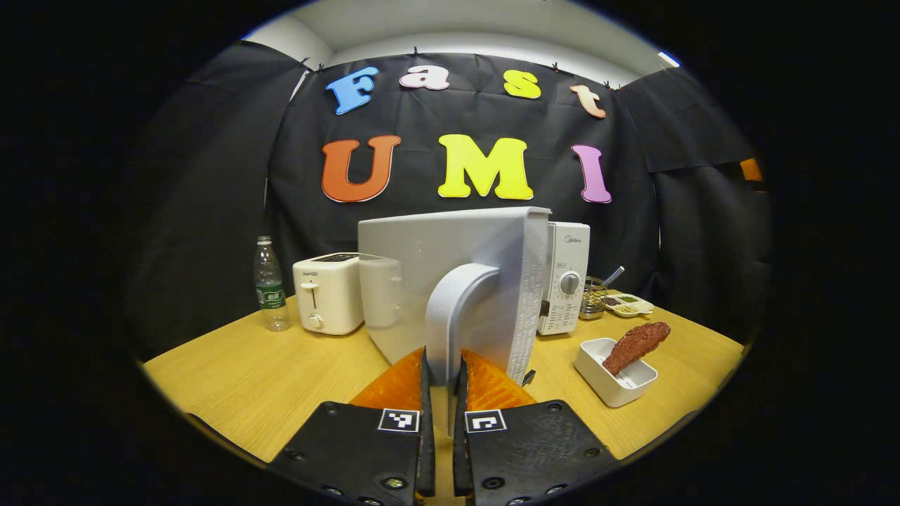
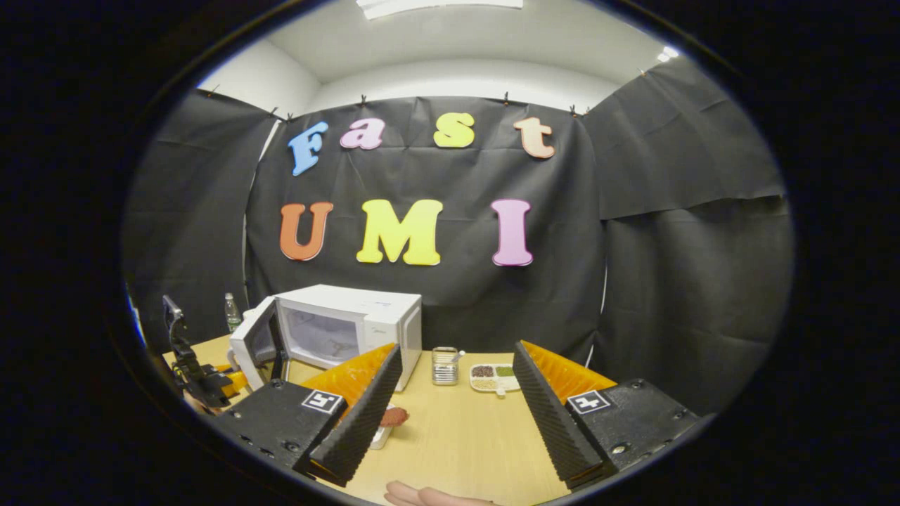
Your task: Open the microwave oven with the left hand, put the food in, and close the microwave oven.
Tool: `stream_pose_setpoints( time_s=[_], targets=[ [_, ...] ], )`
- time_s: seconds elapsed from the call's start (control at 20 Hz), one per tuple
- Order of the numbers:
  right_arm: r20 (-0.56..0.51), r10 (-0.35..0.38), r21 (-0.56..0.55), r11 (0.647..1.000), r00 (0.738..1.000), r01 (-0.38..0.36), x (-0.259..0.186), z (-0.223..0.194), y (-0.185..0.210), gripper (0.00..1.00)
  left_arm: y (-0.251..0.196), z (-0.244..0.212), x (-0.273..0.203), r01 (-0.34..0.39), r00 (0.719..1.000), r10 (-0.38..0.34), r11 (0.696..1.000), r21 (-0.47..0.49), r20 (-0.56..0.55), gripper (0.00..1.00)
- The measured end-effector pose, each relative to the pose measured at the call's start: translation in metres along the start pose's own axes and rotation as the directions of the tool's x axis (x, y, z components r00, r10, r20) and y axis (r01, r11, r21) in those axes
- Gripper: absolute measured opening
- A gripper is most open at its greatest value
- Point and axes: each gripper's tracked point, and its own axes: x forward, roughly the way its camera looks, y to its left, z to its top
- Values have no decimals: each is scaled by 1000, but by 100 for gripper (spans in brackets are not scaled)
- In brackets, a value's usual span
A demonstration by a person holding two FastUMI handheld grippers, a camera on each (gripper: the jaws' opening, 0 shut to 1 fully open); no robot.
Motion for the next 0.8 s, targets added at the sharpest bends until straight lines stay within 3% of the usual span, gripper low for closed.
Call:
stream_pose_setpoints(
  time_s=[0.05,0.1,0.15,0.2,0.3,0.35,0.4,0.45,0.5,0.55,0.6,0.8],
  targets=[
    [-6,4,1,1000,1000,-4,0,-3,4,96,13,-9,-9,3,999,-4,1000,-16,-34,7],
    [-14,7,4,1000,1000,-7,1,-5,7,100,24,-15,-16,3,998,-5,1000,-30,-57,19],
    [-20,11,6,1000,1000,-11,1,-5,12,100,37,-21,-23,-4,998,1,999,-33,-65,24],
    [-24,15,7,1000,1000,-15,3,-5,16,96,49,-24,-30,-3,998,1,1000,-28,-68,35],
    [-33,22,1,1000,999,-22,6,-7,23,100,72,-21,-49,-19,998,19,1000,-9,-54,70],
    [-36,23,-4,1000,999,-23,9,-8,26,100,88,-16,-54,-54,998,54,999,2,-37,74],
    [-42,22,-12,1000,999,-23,12,-8,29,96,102,-13,-62,-78,996,78,997,0,-31,94],
    [-48,25,-20,999,999,-26,16,-9,33,96,107,-10,-66,-76,997,76,997,-12,-34,86],
    [-54,30,-25,999,998,-31,19,-10,36,100,111,-6,-74,-83,996,82,996,-15,-30,93],
    [-61,35,-28,999,998,-36,23,-12,39,96,119,0,-82,-108,994,108,994,-9,-22,81],
    [-72,42,-30,999,997,-44,27,-14,43,96,125,6,-88,-128,992,128,992,4,-20,94],
    [-135,65,-49,996,989,-72,48,-27,48,100,128,39,-115,-161,987,161,987,-3,11,94]
  ],
)
